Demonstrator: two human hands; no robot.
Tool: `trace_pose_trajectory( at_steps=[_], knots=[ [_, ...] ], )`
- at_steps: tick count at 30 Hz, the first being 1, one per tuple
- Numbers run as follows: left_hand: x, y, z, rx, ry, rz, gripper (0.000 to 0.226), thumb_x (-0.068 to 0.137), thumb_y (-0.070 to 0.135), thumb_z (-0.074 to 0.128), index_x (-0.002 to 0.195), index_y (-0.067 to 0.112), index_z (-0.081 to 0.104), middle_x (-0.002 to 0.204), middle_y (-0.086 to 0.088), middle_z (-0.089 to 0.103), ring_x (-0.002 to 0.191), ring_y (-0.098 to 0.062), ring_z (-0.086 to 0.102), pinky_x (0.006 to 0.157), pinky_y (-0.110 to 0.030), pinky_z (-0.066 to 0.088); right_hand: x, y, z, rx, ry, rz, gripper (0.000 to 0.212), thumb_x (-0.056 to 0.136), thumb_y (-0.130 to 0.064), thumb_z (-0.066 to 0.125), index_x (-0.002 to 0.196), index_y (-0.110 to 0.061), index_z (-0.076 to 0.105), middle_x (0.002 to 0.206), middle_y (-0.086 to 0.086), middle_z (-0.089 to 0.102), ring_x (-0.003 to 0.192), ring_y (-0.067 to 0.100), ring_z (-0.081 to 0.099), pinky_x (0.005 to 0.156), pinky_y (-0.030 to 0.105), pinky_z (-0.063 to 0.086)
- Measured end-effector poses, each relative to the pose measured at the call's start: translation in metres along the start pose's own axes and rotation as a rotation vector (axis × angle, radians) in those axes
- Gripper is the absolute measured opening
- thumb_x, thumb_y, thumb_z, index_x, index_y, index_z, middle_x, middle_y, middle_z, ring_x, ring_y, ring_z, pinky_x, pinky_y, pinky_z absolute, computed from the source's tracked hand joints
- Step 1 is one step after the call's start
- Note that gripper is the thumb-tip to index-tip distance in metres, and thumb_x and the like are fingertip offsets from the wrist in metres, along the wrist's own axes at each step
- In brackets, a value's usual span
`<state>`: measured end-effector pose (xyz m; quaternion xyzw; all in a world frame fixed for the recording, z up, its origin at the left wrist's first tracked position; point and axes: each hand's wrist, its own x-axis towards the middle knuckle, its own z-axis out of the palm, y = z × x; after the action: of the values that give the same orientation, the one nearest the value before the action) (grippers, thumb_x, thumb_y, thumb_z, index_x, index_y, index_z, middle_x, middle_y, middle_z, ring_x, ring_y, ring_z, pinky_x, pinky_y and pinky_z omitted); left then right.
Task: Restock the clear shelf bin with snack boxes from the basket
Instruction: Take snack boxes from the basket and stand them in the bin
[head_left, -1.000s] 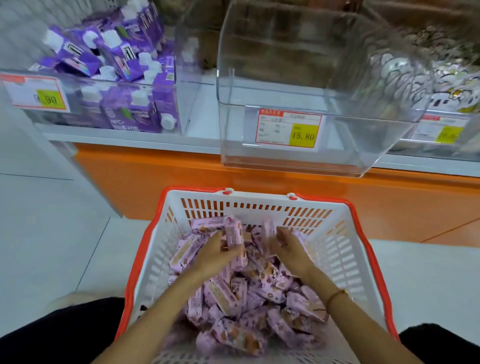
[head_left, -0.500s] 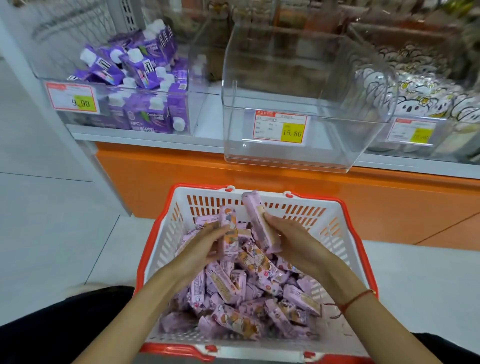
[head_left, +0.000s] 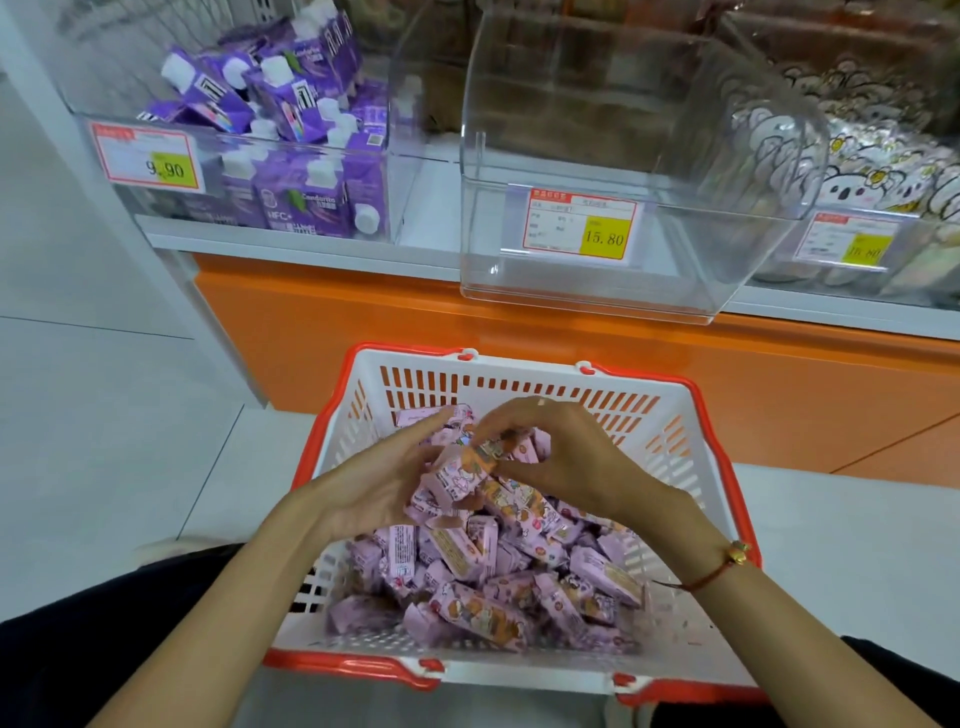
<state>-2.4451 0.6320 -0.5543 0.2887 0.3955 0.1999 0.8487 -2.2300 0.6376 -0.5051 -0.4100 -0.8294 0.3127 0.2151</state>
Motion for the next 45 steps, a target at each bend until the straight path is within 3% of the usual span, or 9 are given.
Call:
trace_pose_trajectory(
  at_steps=[9,13,22,25,26,30,35,41,45],
  knots=[
    [0.013,-0.019,0.004,-0.074,0.030,0.052,0.069,0.065,0.064,0.072,0.128,0.052,0.045,0.148,0.007,0.034,0.119,-0.022,0.030,0.093,-0.042,0.051,0.008,0.011,0.017,0.324,0.016,0.112,0.033,0.076,0.004,0.072,0.104,-0.013,0.069,0.127,0.001,0.059,0.121,0.009,0.054,0.104,0.021,0.042],
    [0.027,-0.027,-0.001,-0.061,0.175,0.042,0.055,0.069,0.043,0.070,0.117,0.018,0.060,0.111,-0.013,0.069,0.092,-0.024,0.069,0.070,-0.035,0.060,0.017,0.036,0.027,0.574,0.104,0.282,0.035,0.082,0.005,0.066,0.104,-0.022,0.062,0.124,-0.011,0.057,0.118,0.006,0.055,0.091,0.008,0.045],
    [0.032,-0.032,-0.020,0.097,0.438,0.077,0.049,0.074,0.051,0.058,0.118,0.031,0.052,0.113,-0.005,0.059,0.098,-0.011,0.054,0.107,-0.036,0.035,0.011,0.085,0.108,-0.379,-0.300,0.725,0.025,0.099,-0.025,0.043,0.109,-0.004,0.052,0.108,0.018,0.054,0.096,0.031,0.055,0.077,0.037,0.046],
    [0.027,-0.030,-0.019,0.151,0.492,0.129,0.052,0.082,0.046,0.055,0.129,0.026,0.044,0.077,0.000,0.064,0.096,0.001,0.023,0.105,-0.040,0.037,0.010,0.077,0.122,-0.362,-0.215,0.783,0.027,0.094,-0.010,0.048,0.119,0.001,0.050,0.121,0.017,0.052,0.108,0.031,0.056,0.084,0.034,0.052],
    [0.024,-0.028,-0.017,0.156,0.503,0.132,0.051,0.081,0.045,0.055,0.127,0.026,0.046,0.065,0.002,0.063,0.055,-0.003,0.026,0.104,-0.043,0.038,0.008,0.075,0.125,-0.353,-0.205,0.801,0.025,0.093,-0.006,0.049,0.117,0.001,0.052,0.121,0.017,0.053,0.108,0.030,0.056,0.084,0.033,0.053],
    [0.010,-0.020,-0.005,0.151,0.469,0.182,0.036,0.077,0.052,0.054,0.107,0.034,0.053,0.082,0.008,0.047,0.067,-0.005,0.041,0.068,-0.020,0.041,-0.011,0.073,0.127,-0.300,-0.156,0.896,0.031,0.093,-0.012,0.047,0.122,0.000,0.047,0.122,0.018,0.055,0.112,0.032,0.055,0.082,0.034,0.051],
    [0.000,-0.013,0.010,0.218,0.463,0.291,0.028,0.081,0.057,0.053,0.101,0.038,0.053,0.080,0.022,0.054,0.071,0.006,0.048,0.089,-0.025,0.038,-0.034,0.064,0.113,-0.303,-0.247,0.826,0.045,0.098,-0.021,0.044,0.137,-0.002,0.031,0.125,0.016,0.054,0.108,0.031,0.058,0.084,0.038,0.050],
    [-0.035,0.020,0.034,0.257,0.513,0.408,0.043,0.079,0.046,0.064,0.110,0.017,0.056,0.050,0.009,0.044,0.047,-0.005,0.044,0.060,-0.020,0.045,-0.005,0.000,-0.028,-0.156,-0.206,0.650,0.042,0.071,-0.031,0.082,0.107,-0.022,0.063,0.110,-0.010,0.055,0.103,0.015,0.055,0.080,0.023,0.046],
    [-0.069,0.052,0.062,0.302,0.521,0.523,0.063,0.061,0.052,0.077,0.113,0.023,0.058,0.099,0.000,0.062,0.086,-0.016,0.056,0.079,-0.030,0.043,0.002,-0.096,-0.109,-0.056,-0.228,0.409,0.035,0.058,-0.031,0.089,0.082,-0.029,0.064,0.076,-0.017,0.059,0.072,0.002,0.054,0.062,0.017,0.040]
  ],
)
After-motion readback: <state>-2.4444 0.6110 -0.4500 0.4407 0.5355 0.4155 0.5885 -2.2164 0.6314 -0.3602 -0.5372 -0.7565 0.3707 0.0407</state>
